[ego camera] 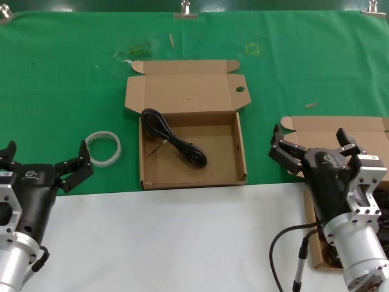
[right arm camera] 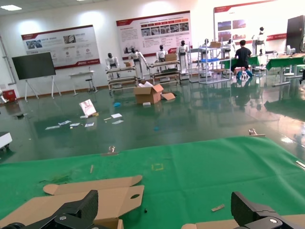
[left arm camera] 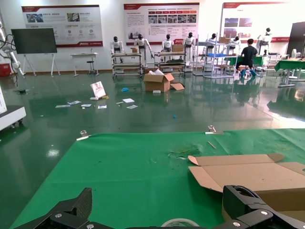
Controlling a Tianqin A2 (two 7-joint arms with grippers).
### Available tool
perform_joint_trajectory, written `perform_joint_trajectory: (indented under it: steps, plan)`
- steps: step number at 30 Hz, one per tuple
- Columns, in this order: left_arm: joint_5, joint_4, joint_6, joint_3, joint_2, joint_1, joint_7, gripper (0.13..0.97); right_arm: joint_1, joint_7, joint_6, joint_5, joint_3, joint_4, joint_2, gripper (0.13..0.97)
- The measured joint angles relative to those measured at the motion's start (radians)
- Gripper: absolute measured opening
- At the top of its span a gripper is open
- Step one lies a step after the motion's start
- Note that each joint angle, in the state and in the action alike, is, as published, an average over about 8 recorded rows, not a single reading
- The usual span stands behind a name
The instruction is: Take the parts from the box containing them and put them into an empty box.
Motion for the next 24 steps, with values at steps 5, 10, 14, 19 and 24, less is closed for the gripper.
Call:
perform_joint_trajectory:
  steps: [5, 10, 14, 19, 24]
  plan:
    - [0.000, 0.000, 0.000, 0.000, 0.000, 0.000, 0.000, 0.966, 0.000, 0.000, 0.000, 0.000, 0.000, 0.000, 0.000, 0.966]
    - [0.000, 0.000, 0.000, 0.000, 0.000, 0.000, 0.000, 0.966, 0.000, 0.000, 0.000, 0.000, 0.000, 0.000, 0.000, 0.966]
    - [0.000, 0.000, 0.000, 0.000, 0.000, 0.000, 0.000, 0.966, 0.000, 0.000, 0.000, 0.000, 0.000, 0.000, 0.000, 0.966]
    - [0.000, 0.000, 0.000, 0.000, 0.000, 0.000, 0.000, 0.966, 0.000, 0.000, 0.000, 0.000, 0.000, 0.000, 0.000, 0.966]
    - [0.000, 0.000, 0.000, 0.000, 0.000, 0.000, 0.000, 0.966, 0.000, 0.000, 0.000, 0.000, 0.000, 0.000, 0.000, 0.966]
